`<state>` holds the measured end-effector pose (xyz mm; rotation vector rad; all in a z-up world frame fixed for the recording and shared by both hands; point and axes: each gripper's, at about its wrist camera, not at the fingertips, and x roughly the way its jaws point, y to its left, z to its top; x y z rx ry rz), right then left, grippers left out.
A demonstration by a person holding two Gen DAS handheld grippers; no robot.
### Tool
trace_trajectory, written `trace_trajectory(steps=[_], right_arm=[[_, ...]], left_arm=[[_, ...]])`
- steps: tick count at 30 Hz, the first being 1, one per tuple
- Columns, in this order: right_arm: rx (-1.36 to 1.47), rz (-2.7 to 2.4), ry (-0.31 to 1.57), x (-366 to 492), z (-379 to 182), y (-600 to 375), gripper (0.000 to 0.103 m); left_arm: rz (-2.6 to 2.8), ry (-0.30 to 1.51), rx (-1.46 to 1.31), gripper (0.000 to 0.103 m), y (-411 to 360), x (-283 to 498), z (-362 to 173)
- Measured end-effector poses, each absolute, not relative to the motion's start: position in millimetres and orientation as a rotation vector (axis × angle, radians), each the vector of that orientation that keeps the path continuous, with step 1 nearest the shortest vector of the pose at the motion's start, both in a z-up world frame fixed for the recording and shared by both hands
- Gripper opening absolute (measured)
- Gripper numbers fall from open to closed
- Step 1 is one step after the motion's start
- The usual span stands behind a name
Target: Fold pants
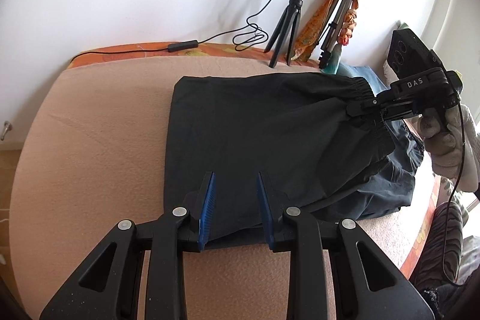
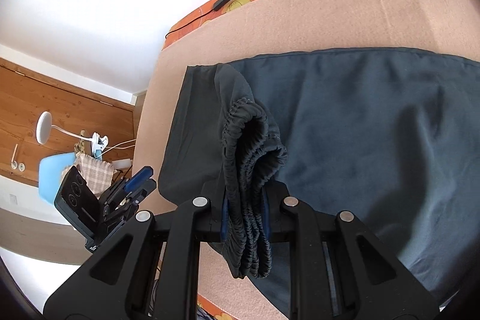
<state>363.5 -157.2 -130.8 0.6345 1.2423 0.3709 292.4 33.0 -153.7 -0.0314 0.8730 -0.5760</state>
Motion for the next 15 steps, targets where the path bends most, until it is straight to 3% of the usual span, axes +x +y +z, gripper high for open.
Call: trace_trajectory(steps=[9, 12, 15], right_arm=[[0.699, 0.344, 1.199, 327, -117, -219, 0.018], [0.708, 0.320, 1.177, 315, -111, -241, 0.018], [0.734, 0.294, 1.167, 304, -110, -270, 0.018]], left_arm=[[-0.516, 0.892, 0.033, 0.026, 3, 292, -142], [-0.486, 0.887, -0.024, 0.036, 11, 296, -132], [-0.479, 0.907, -0.063, 0.036, 15, 299, -128]])
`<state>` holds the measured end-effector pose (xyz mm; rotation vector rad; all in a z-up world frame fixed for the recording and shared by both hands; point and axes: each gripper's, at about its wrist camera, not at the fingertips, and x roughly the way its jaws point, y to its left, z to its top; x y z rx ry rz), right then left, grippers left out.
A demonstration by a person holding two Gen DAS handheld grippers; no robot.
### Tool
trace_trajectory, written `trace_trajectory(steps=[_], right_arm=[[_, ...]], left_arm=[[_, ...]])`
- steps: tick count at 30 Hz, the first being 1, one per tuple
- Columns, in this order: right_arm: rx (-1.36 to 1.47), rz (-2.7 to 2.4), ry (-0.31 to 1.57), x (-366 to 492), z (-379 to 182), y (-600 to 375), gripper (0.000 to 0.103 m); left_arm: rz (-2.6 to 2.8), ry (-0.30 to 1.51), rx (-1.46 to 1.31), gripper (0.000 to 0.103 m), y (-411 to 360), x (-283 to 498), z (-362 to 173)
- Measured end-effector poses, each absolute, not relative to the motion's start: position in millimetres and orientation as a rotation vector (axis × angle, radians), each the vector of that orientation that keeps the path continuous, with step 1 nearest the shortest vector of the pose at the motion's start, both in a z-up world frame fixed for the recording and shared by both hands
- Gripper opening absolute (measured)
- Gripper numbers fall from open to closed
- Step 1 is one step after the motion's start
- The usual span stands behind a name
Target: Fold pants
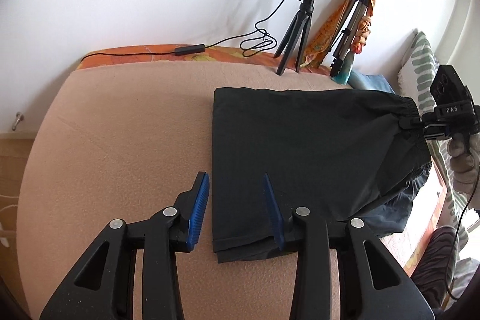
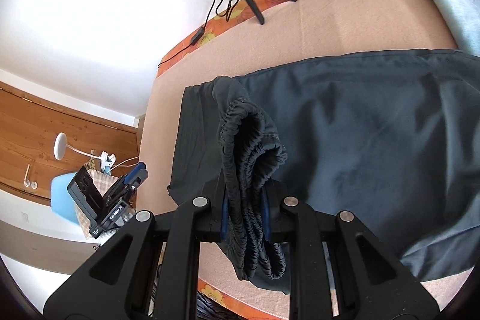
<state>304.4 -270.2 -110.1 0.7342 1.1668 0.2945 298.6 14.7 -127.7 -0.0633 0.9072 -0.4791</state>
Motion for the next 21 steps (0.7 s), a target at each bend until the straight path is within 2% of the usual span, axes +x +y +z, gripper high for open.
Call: trace_trajectory(steps=[6, 21], right_arm=[[0.737, 0.238, 1.170, 288, -109, -314, 0.018], [0.737, 0.061, 1.179, 254, -118, -422, 0.018]], left_arm=[[-0.519, 0.928, 0.024, 0.036, -14, 290, -132], [-0.627, 0.989, 0.027, 0.036, -57, 283, -144]])
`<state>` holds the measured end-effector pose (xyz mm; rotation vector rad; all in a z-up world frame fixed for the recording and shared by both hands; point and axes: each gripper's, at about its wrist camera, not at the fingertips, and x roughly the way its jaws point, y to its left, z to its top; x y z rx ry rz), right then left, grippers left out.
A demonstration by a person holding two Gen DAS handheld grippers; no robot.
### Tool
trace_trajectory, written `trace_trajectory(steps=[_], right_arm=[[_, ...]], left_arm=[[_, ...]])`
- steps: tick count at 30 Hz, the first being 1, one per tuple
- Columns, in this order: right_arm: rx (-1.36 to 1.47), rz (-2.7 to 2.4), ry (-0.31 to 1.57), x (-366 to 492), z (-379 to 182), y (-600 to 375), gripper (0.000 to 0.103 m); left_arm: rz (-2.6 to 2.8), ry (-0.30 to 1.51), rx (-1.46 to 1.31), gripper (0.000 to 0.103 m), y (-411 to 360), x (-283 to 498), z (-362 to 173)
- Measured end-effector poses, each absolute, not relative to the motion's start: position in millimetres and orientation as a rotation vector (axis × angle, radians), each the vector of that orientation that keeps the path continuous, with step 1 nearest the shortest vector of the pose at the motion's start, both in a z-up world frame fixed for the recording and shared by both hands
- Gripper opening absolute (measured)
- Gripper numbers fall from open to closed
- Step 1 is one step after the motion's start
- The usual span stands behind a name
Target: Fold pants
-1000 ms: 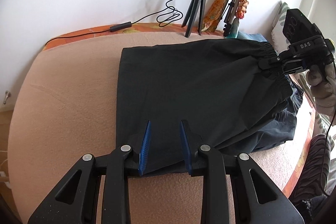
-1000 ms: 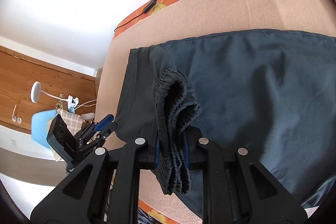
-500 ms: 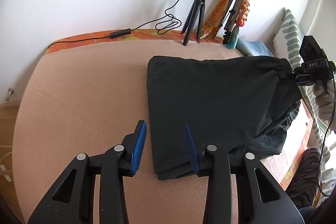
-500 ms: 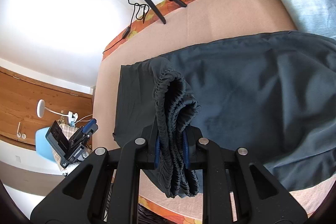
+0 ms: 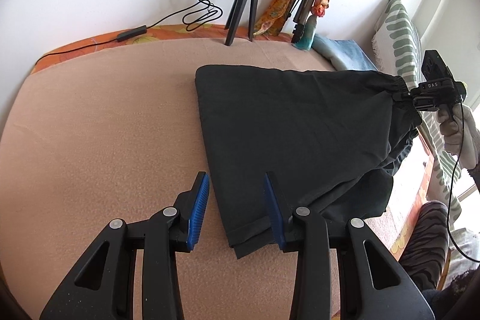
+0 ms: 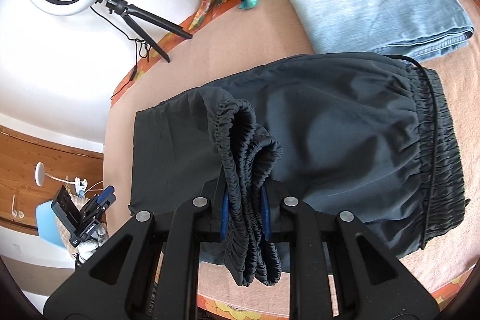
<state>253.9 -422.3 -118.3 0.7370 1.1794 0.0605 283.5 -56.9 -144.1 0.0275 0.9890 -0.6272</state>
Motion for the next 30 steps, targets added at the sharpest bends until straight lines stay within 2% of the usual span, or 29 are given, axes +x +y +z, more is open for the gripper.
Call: trace_trajectory(steps=[18, 22, 24, 26, 30], right_arm=[[0.629, -0.158, 1.250, 244, -152, -487, 0.018], [0.553, -0.182, 1.281, 244, -152, -475, 0.026], [0.522, -0.201, 1.265, 241, -141, -472, 0.043], [0.483, -0.233, 1.226, 235, -124, -467, 0.051], [0.421, -0.249, 1.128, 221, -87, -443, 0.051]], left_arm=[[-0.852, 1.002, 0.184, 0.036, -80, 259, -156], [-0.887, 1.001, 0.230, 0.036, -88, 257, -159], [-0.906, 1.002, 0.223, 0.036, -92, 259, -159], [-0.925, 0.992, 0.217, 0.036, -97, 262, -157], [-0.945, 0.970, 0.186, 0.036, -106, 273, -153]])
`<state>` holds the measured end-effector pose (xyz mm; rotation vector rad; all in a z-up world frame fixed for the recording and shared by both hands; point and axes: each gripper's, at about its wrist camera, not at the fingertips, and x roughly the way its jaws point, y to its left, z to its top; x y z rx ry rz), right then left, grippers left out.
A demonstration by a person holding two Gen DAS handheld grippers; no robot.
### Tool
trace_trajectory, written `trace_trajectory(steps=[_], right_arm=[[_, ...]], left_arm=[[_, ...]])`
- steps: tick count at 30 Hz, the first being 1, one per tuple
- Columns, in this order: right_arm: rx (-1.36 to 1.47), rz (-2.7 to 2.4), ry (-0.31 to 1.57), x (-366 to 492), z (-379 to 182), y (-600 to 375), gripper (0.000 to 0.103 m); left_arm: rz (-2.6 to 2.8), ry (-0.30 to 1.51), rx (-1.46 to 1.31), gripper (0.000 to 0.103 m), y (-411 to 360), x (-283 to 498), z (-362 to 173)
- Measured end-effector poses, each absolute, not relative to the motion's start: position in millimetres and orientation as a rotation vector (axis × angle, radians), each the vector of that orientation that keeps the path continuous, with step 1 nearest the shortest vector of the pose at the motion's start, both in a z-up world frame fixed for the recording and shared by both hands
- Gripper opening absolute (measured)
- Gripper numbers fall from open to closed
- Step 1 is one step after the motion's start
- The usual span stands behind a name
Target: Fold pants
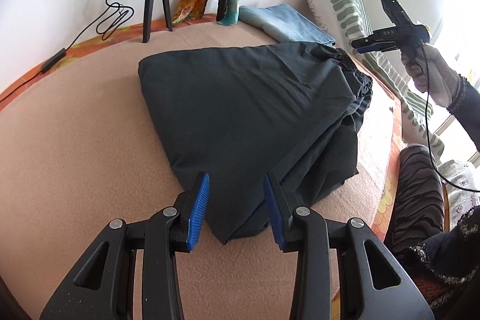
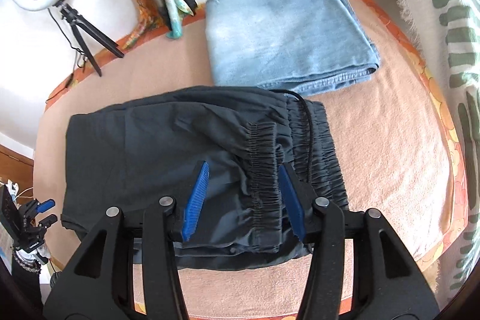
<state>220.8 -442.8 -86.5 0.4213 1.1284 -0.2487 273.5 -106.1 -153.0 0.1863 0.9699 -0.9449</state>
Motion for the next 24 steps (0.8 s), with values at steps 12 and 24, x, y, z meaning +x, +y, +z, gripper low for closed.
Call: trace_trajectory(steps=[12, 24], right_arm=[[0.291, 0.179, 1.181, 254, -132, -272, 0.051], [0.227, 0.259, 1.267, 267, -146, -219, 0.051]], left_arm=[[-1.016, 1.056, 0.215, 0.036, -121, 257, -177], [-0.984, 1.007, 0.250, 0.036, -89, 222, -170]])
